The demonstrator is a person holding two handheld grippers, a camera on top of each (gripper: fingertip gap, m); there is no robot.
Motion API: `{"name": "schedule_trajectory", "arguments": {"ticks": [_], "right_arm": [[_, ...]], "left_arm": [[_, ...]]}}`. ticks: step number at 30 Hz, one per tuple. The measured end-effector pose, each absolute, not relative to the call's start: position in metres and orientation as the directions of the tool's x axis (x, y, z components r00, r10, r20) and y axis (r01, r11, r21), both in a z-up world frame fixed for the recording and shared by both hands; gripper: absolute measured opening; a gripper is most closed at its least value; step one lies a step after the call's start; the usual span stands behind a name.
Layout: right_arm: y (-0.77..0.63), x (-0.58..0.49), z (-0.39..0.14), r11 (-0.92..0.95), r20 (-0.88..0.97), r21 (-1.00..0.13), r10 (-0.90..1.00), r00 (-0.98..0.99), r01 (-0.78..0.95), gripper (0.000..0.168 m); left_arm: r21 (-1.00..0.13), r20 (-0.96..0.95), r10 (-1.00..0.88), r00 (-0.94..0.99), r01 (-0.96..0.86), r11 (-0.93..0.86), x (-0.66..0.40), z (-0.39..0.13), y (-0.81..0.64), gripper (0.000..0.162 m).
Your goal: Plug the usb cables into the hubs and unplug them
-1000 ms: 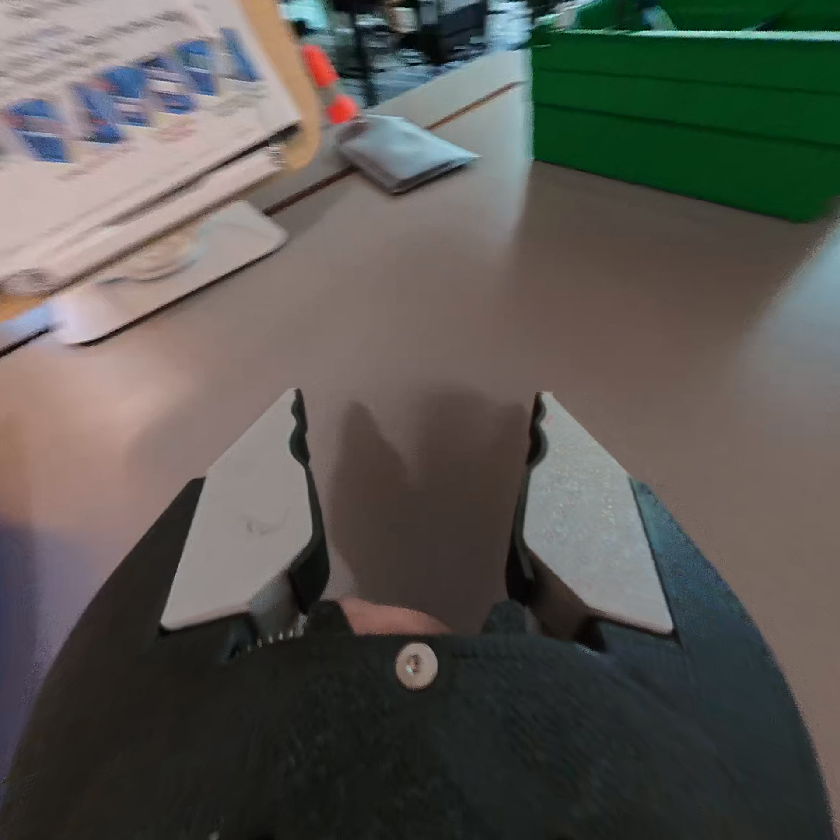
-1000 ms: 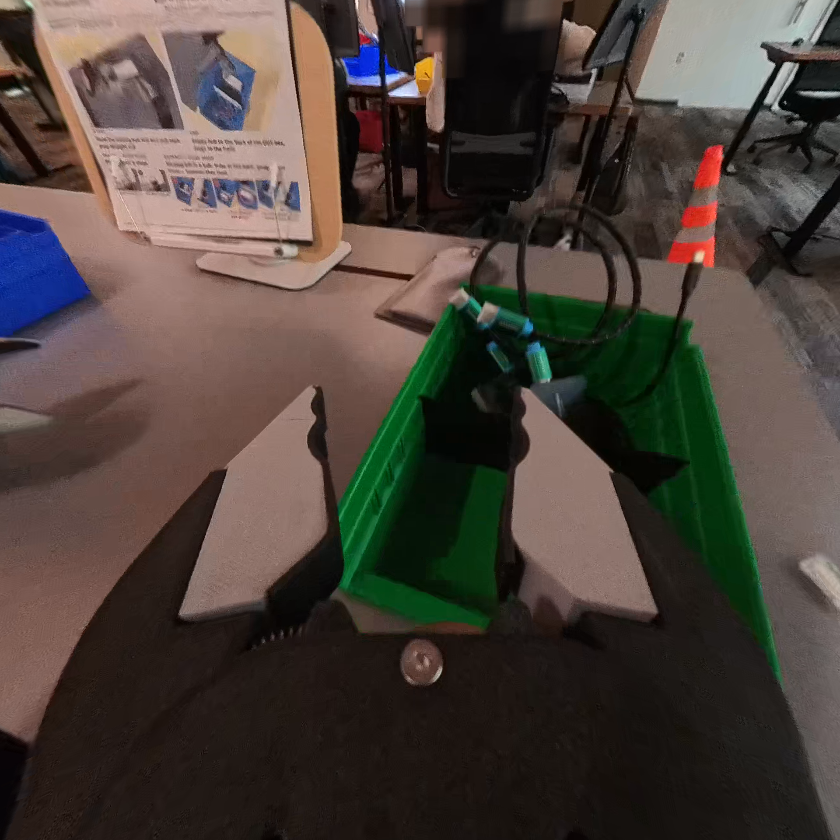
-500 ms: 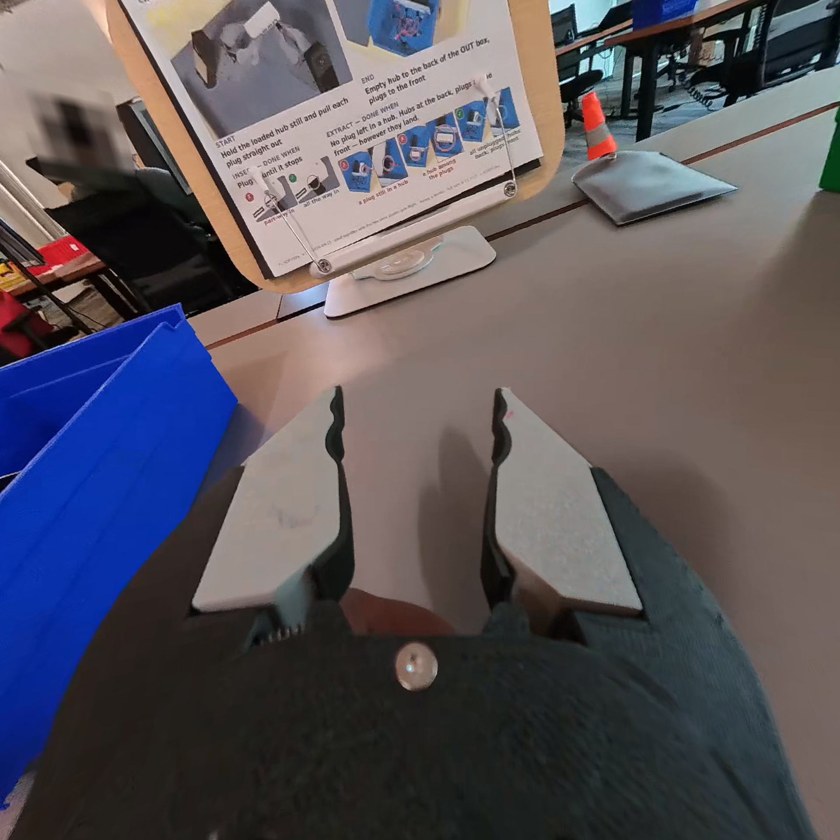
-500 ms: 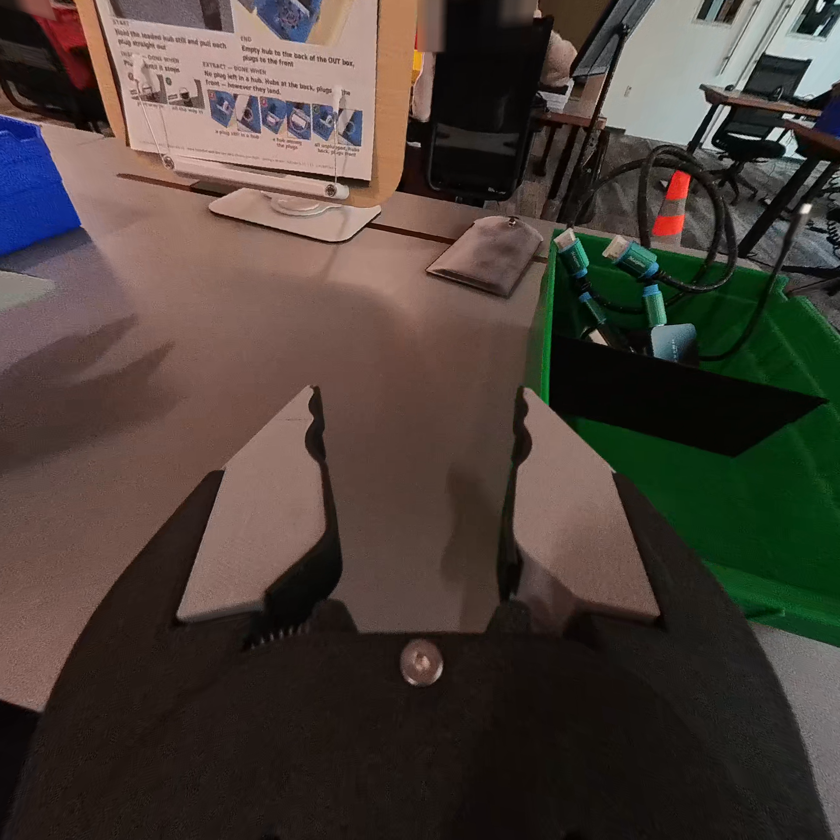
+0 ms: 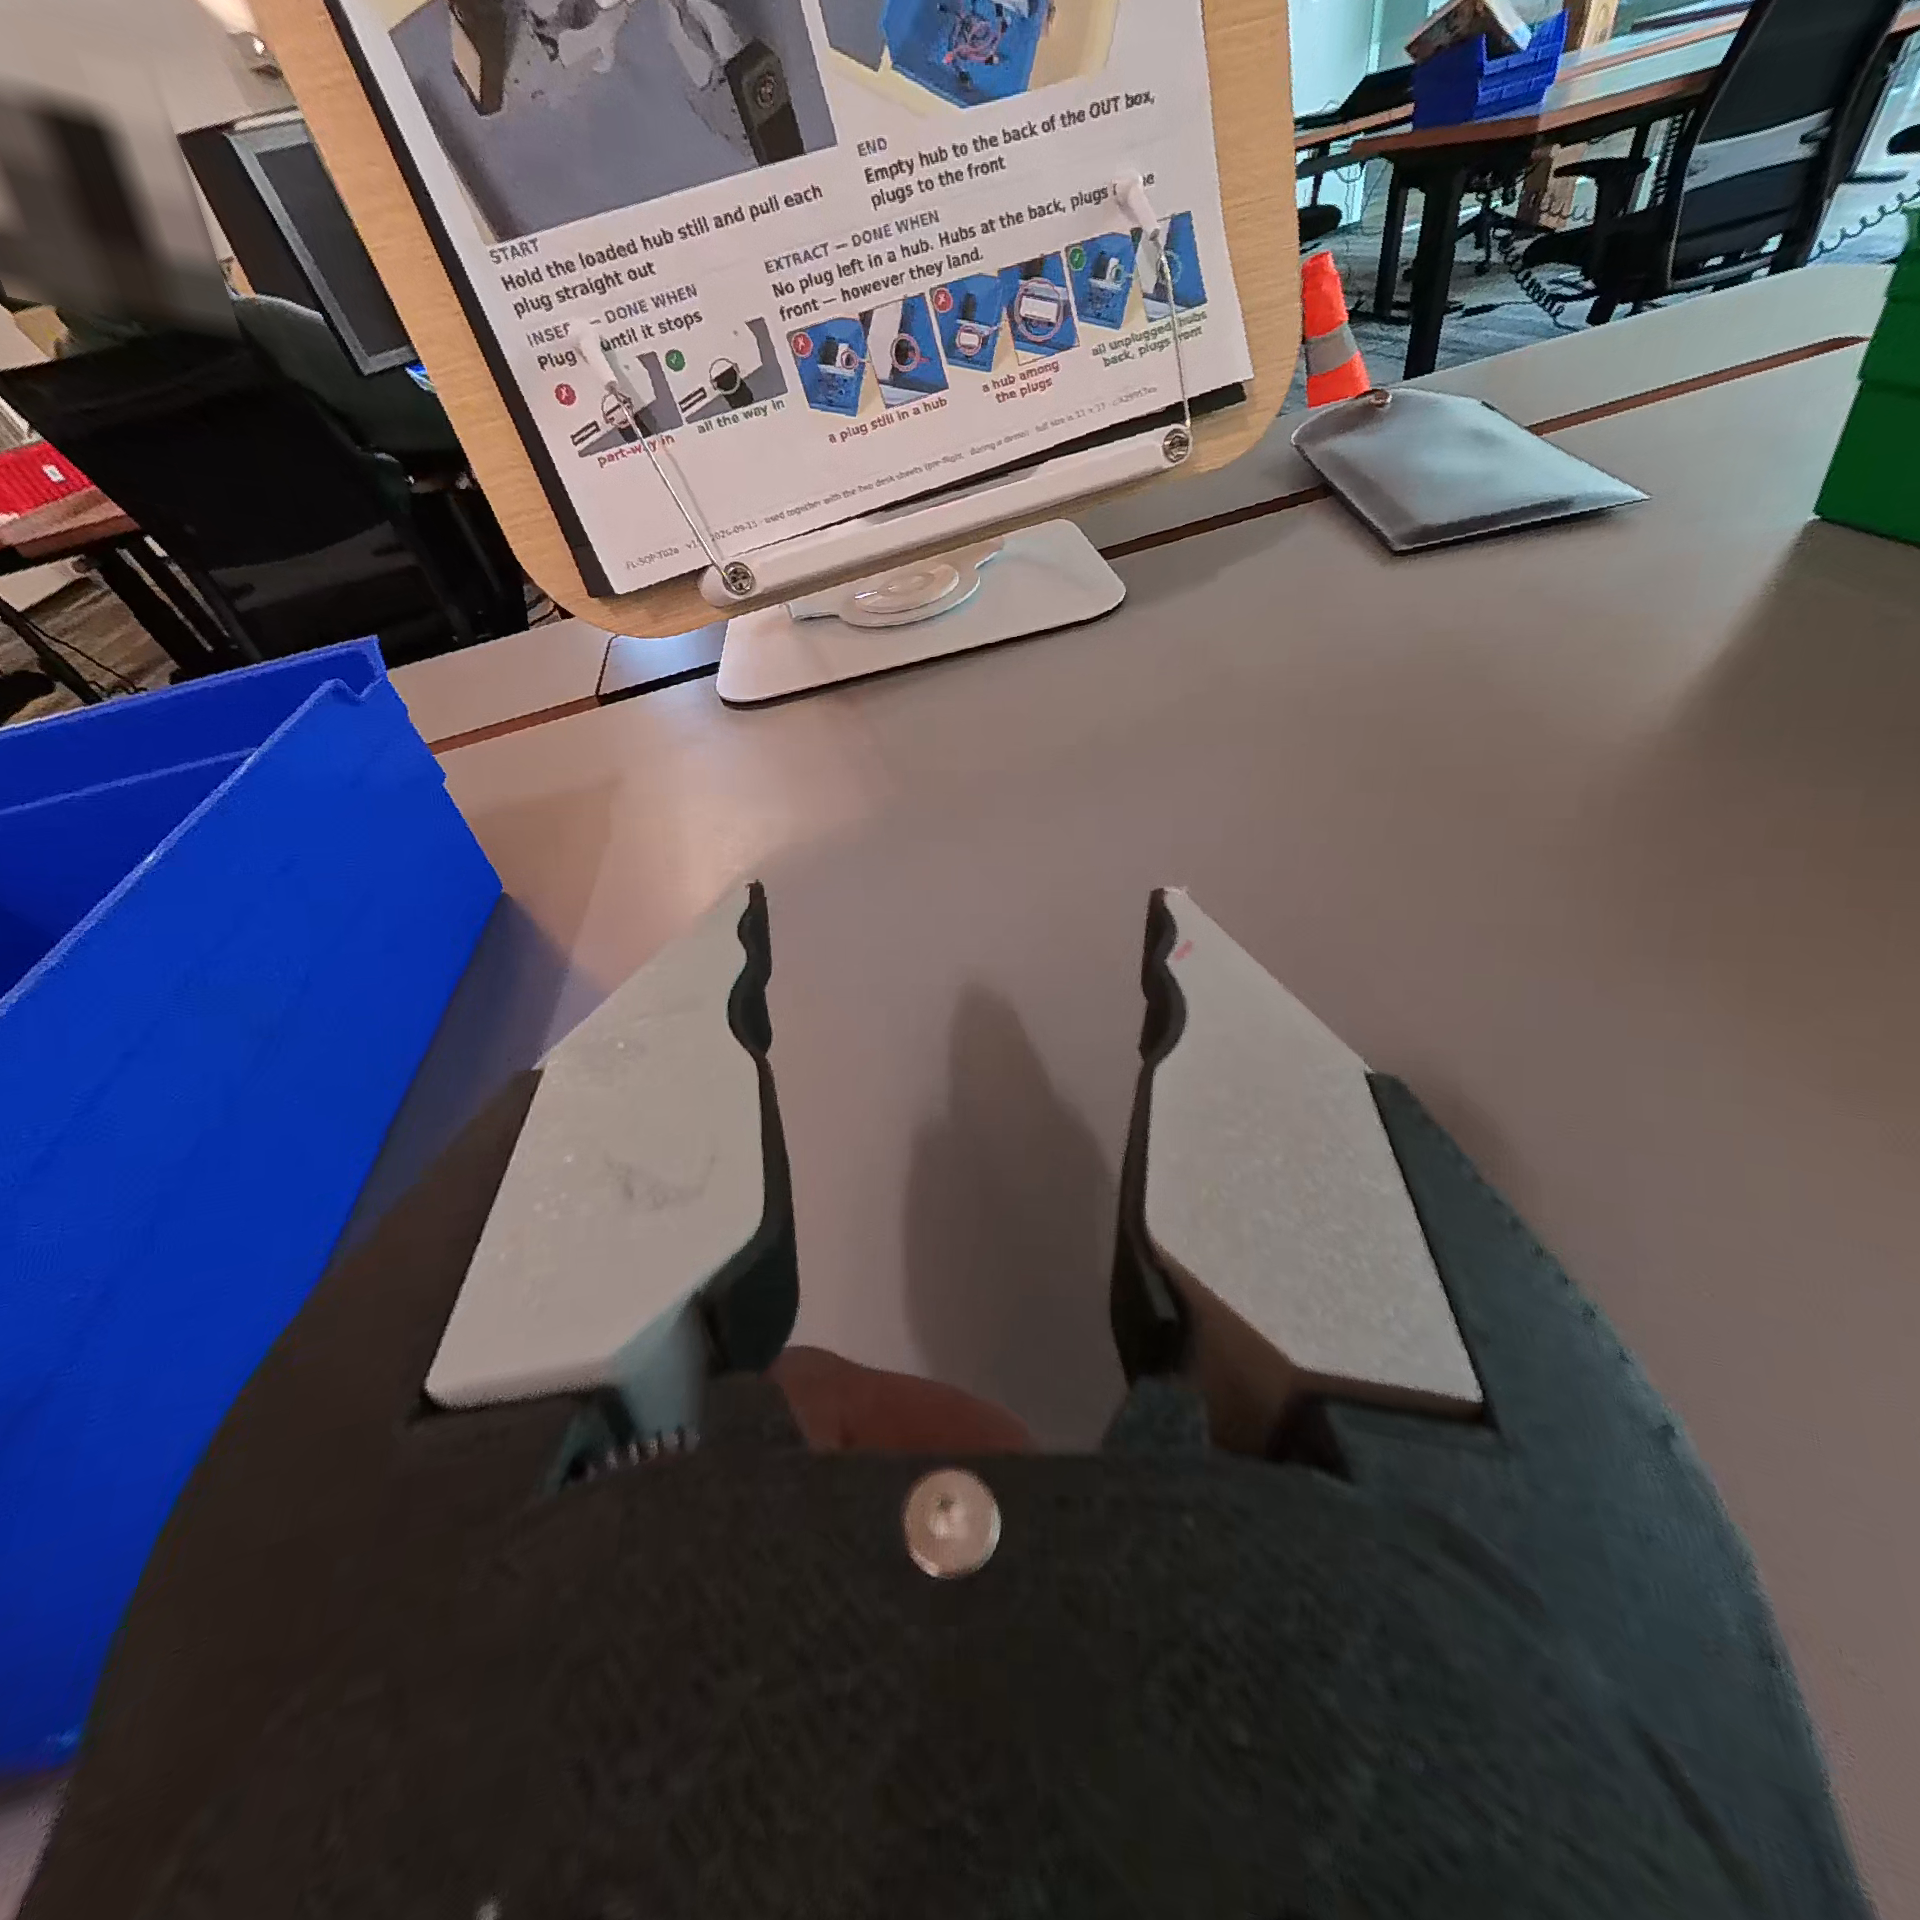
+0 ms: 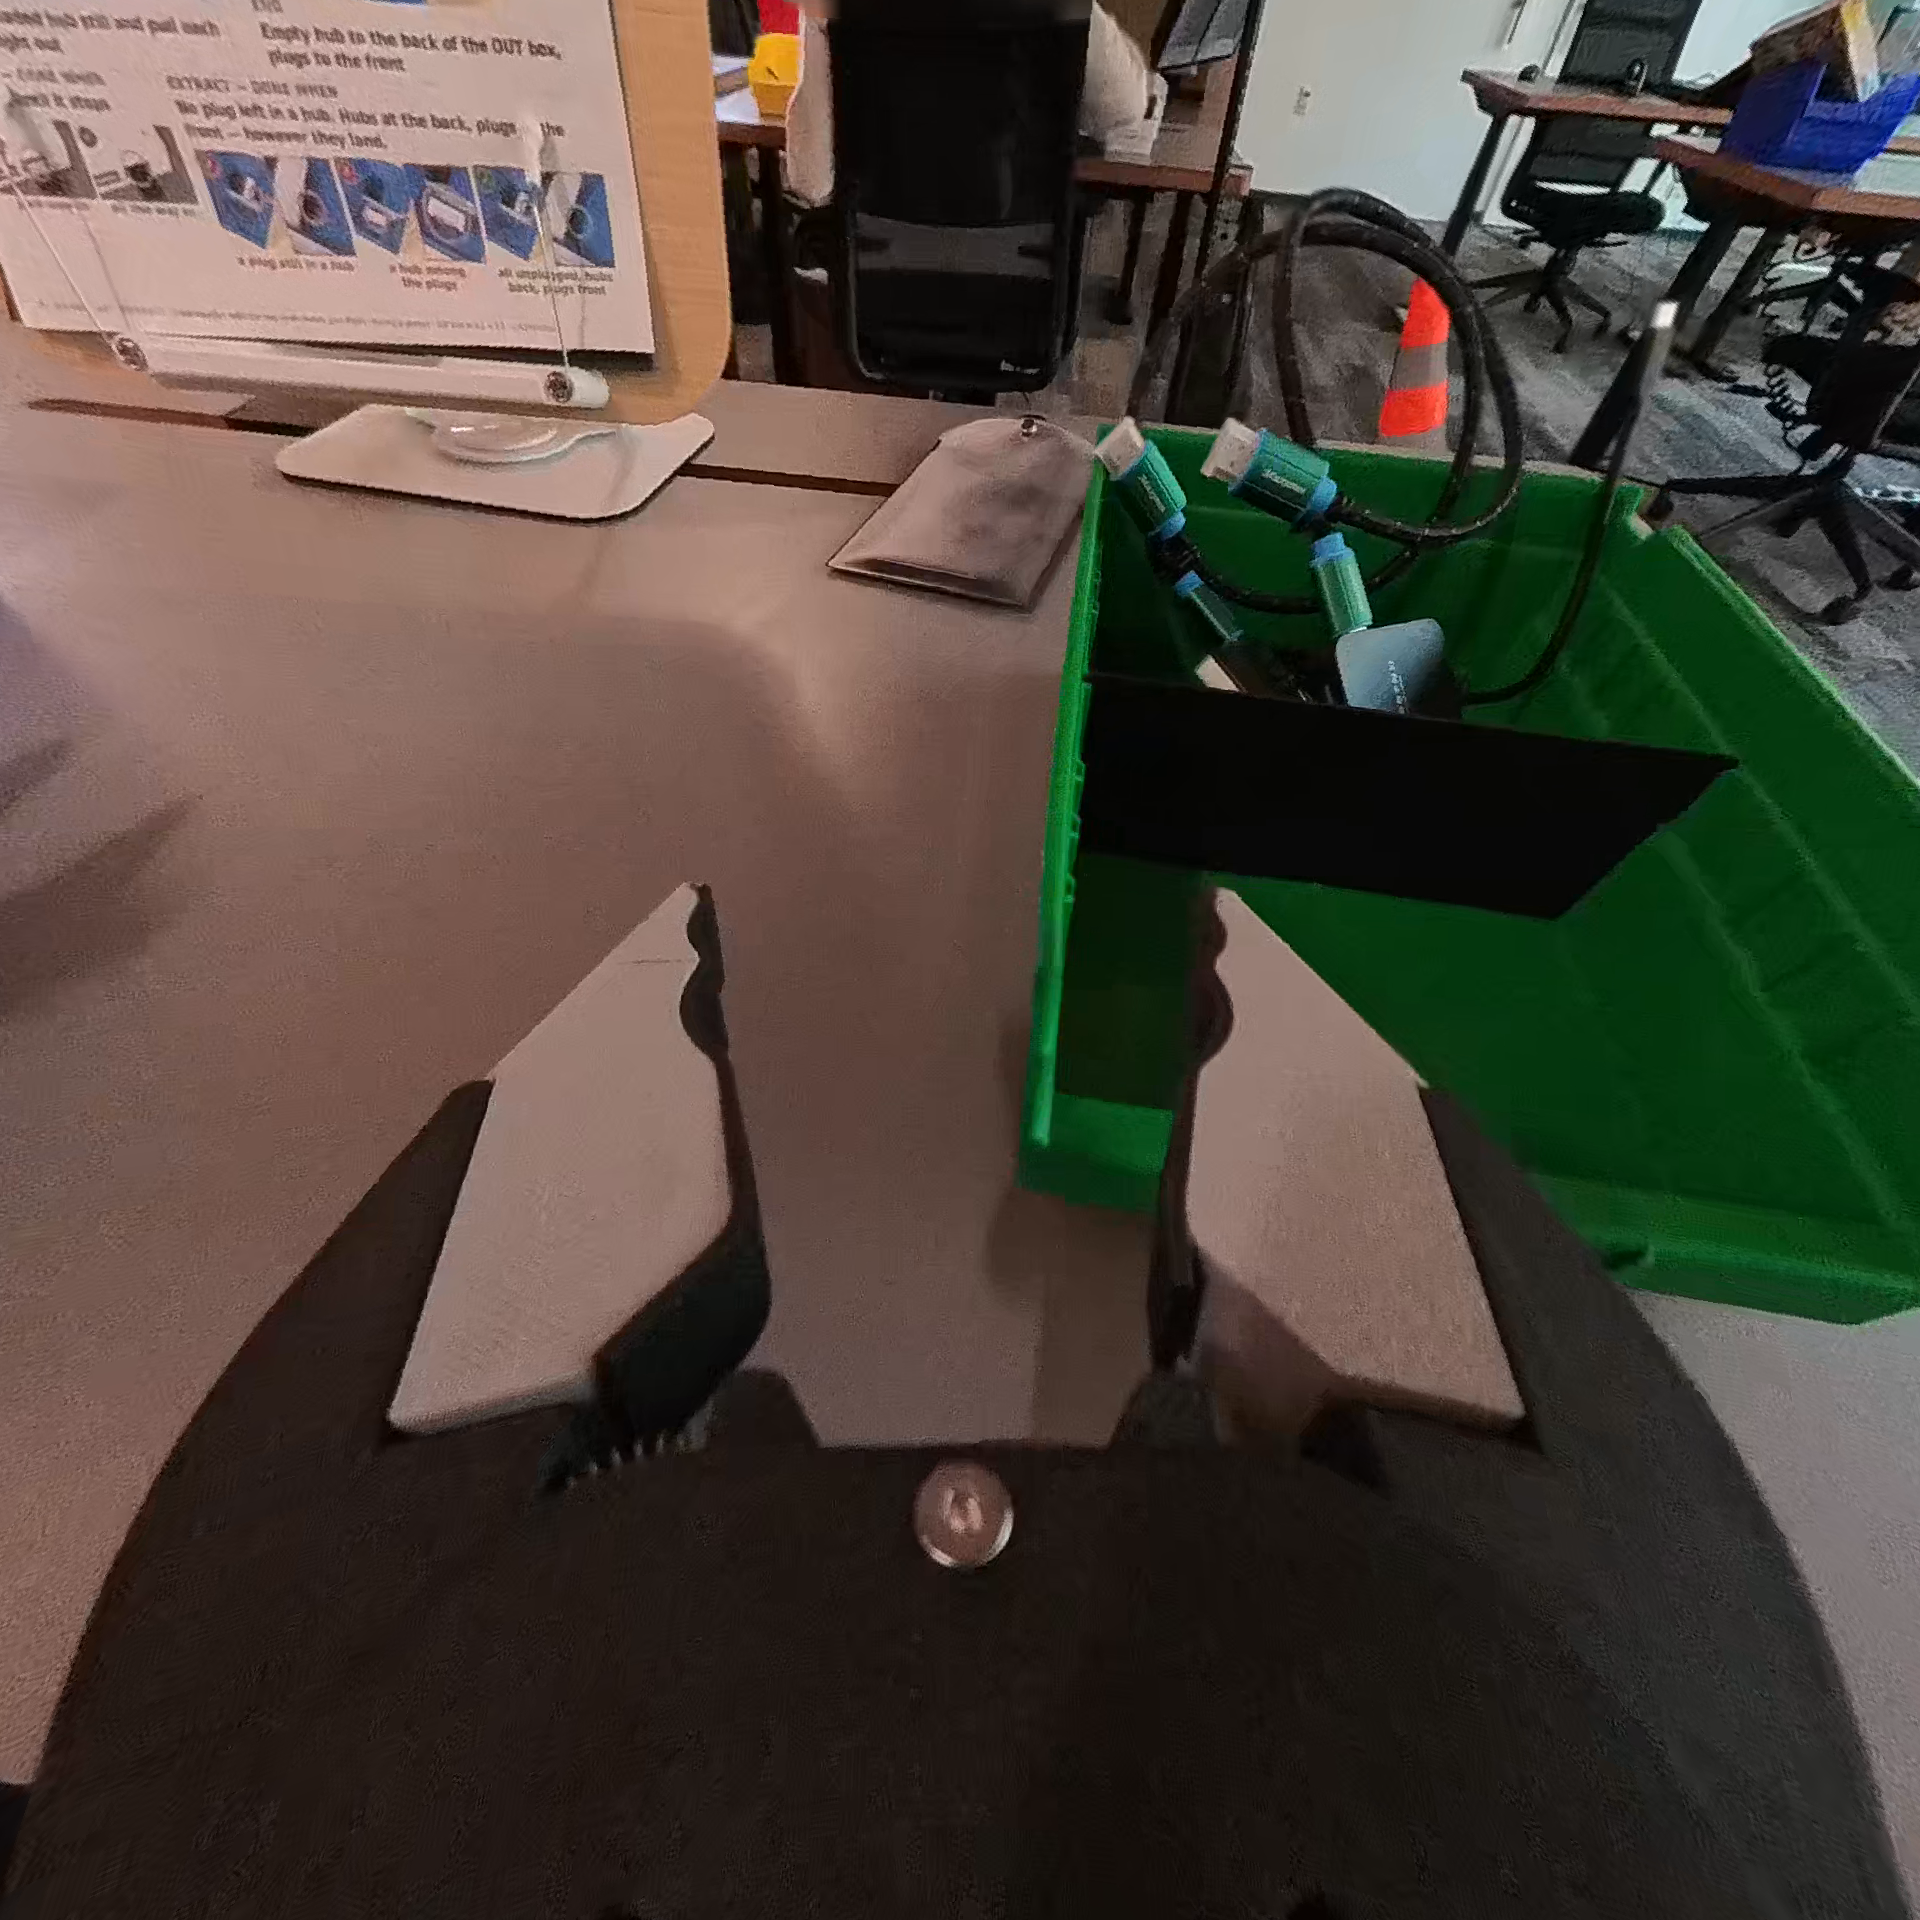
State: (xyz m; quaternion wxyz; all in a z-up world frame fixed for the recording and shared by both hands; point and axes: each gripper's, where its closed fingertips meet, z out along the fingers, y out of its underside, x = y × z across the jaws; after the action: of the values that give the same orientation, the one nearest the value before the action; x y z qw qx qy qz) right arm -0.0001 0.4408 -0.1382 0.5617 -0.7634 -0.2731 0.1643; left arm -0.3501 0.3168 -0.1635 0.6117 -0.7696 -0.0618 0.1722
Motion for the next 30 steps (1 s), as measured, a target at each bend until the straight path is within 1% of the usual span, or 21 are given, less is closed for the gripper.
{"name": "schedule_trajectory", "arguments": {"ticks": [6,9,13,14,17,18,19,20,21,22,23,24,25,26,27,28,30], "right_arm": [[0.444,0.01,-0.138,-0.22,0.076,-0.945,0.574,0.815,0.243,0.092],[0.447,0.017,-0.14,-0.217,0.098,-0.942,0.552,0.828,0.256,0.1],[0.452,0.031,-0.148,-0.215,0.164,-0.925,0.52,0.838,0.314,0.097],[0.452,0.033,-0.151,-0.224,0.177,-0.917,0.516,0.838,0.331,0.095],[0.453,0.036,-0.159,-0.233,0.191,-0.907,0.514,0.836,0.351,0.096],[0.453,0.035,-0.159,-0.229,0.187,-0.91,0.518,0.835,0.346,0.096],[0.454,0.032,-0.158,-0.222,0.182,-0.915,0.519,0.835,0.338,0.094],[0.454,0.03,-0.157,-0.211,0.18,-0.92,0.522,0.834,0.33,0.09],[0.454,0.027,-0.155,-0.201,0.178,-0.924,0.524,0.833,0.324,0.085],[0.455,0.025,-0.154,-0.191,0.179,-0.929,0.52,0.835,0.318,0.086],[0.457,0.024,-0.152,-0.181,0.184,-0.932,0.51,0.84,0.314,0.088],[0.458,0.023,-0.151,-0.172,0.194,-0.933,0.503,0.842,0.317,0.088],[0.459,0.021,-0.15,-0.166,0.204,-0.931,0.5,0.842,0.324,0.09],[0.46,0.02,-0.15,-0.163,0.213,-0.929,0.496,0.841,0.332,0.093],[0.461,0.02,-0.151,-0.162,0.222,-0.926,0.492,0.842,0.34,0.097],[0.461,0.02,-0.151,-0.163,0.229,-0.924,0.488,0.842,0.346,0.099],[0.462,0.019,-0.152,-0.166,0.225,-0.924,0.492,0.841,0.344,0.098]], "left_arm": [[-0.966,-0.175,0.312,0.934,-0.102,-0.236,-0.355,-0.163,0.313,0.071],[-0.961,-0.197,0.307,0.931,-0.122,-0.246,-0.361,-0.163,0.301,0.085],[-0.959,-0.176,0.274,0.946,-0.101,-0.265,-0.381,-0.164,0.266,0.095],[-0.955,-0.188,0.275,0.943,-0.11,-0.274,-0.389,-0.164,0.254,0.096],[-0.944,-0.241,0.324,0.915,-0.144,-0.296,-0.423,-0.157,0.214,0.099],[-0.943,-0.243,0.331,0.912,-0.142,-0.3,-0.434,-0.156,0.202,0.093],[-0.944,-0.236,0.297,0.925,-0.145,-0.297,-0.438,-0.155,0.194,0.067],[-0.949,-0.219,0.262,0.94,-0.143,-0.28,-0.442,-0.153,0.187,0.049],[-0.957,-0.187,0.232,0.955,-0.124,-0.261,-0.444,-0.151,0.181,0.035],[-0.964,-0.132,0.209,0.969,-0.076,-0.253,-0.446,-0.151,0.178,0.024],[-0.969,-0.07,0.18,0.981,-0.024,-0.246,-0.446,-0.149,0.175,0.022],[-0.971,-0.018,0.153,0.988,0.019,-0.238,-0.444,-0.147,0.174,0.026],[-0.973,0.018,0.147,0.989,0.051,-0.224,-0.444,-0.142,0.172,0.033],[-0.976,0.035,0.182,0.983,0.073,-0.205,-0.449,-0.136,0.169,0.06],[-0.979,0.037,0.235,0.971,0.082,-0.187,-0.456,-0.13,0.165,0.092],[-0.983,0.024,0.264,0.964,0.07,-0.169,-0.459,-0.122,0.16,0.102],[-0.988,-0.035,0.277,0.96,0.008,-0.152,-0.461,-0.109,0.153,0.089]]}}
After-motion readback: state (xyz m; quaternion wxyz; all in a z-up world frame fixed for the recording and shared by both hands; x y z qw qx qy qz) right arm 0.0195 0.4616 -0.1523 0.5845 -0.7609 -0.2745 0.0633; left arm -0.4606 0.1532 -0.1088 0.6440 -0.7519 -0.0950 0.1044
